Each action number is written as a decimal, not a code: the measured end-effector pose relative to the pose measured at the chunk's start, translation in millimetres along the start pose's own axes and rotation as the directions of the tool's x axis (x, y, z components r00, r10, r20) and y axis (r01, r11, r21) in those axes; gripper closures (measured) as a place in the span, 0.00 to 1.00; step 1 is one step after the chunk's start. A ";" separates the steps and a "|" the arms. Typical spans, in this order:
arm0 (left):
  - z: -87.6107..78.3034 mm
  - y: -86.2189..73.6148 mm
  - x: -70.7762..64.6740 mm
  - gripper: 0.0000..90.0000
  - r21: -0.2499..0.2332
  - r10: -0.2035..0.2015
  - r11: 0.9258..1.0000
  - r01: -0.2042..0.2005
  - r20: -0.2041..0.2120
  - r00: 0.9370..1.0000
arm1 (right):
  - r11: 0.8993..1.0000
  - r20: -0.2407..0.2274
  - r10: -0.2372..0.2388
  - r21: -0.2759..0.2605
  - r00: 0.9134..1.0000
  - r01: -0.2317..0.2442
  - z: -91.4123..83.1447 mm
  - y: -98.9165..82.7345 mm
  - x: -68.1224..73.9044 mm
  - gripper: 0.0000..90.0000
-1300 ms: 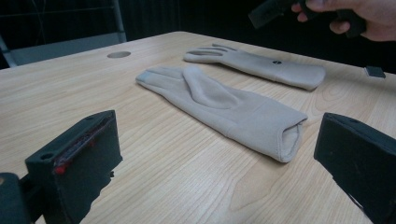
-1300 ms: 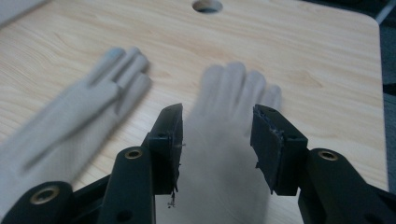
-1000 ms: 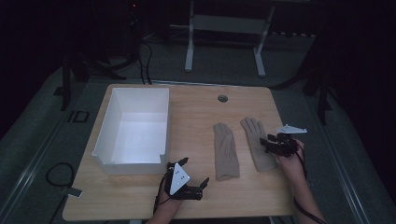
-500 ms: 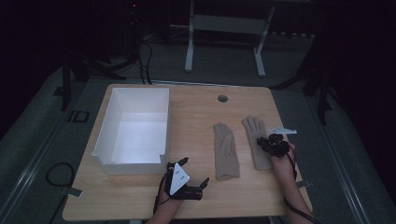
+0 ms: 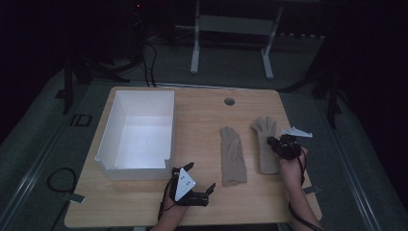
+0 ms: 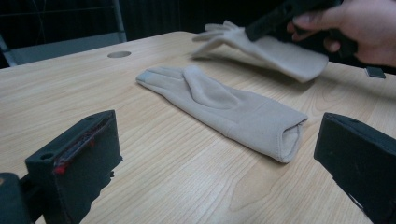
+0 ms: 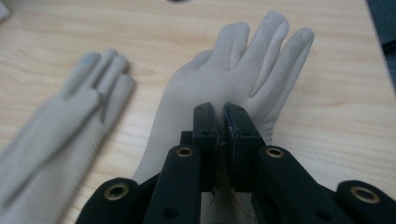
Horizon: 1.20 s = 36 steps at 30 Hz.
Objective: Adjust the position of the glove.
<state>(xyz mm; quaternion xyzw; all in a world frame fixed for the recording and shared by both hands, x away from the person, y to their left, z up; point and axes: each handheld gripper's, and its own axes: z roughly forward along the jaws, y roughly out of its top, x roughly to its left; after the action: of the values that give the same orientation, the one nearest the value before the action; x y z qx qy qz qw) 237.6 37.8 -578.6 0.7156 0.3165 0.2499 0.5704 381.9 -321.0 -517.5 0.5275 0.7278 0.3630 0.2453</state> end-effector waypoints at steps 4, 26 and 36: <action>0.0 0.0 0.0 0.01 0.000 0.001 1.000 -0.001 0.000 1.000 | 0.999 0.005 0.002 -0.034 1.000 -0.002 -13.8 12.7 11.7 0.93; -0.2 0.0 -0.3 0.01 -0.001 0.010 1.000 -0.010 0.002 1.000 | 0.998 -0.040 0.011 -0.057 0.999 -0.014 -13.6 30.0 114.8 0.93; -0.3 0.0 -0.7 0.01 0.000 0.011 1.000 -0.011 0.006 1.000 | 1.000 -0.029 0.018 -0.025 0.999 -0.019 0.5 13.3 130.1 0.93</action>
<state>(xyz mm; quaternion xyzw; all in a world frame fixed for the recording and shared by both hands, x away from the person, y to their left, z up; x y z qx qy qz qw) 236.9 37.5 -578.5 0.7182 0.3106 0.2509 0.5699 348.1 -195.4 -504.0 0.5260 0.7218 0.3818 0.2380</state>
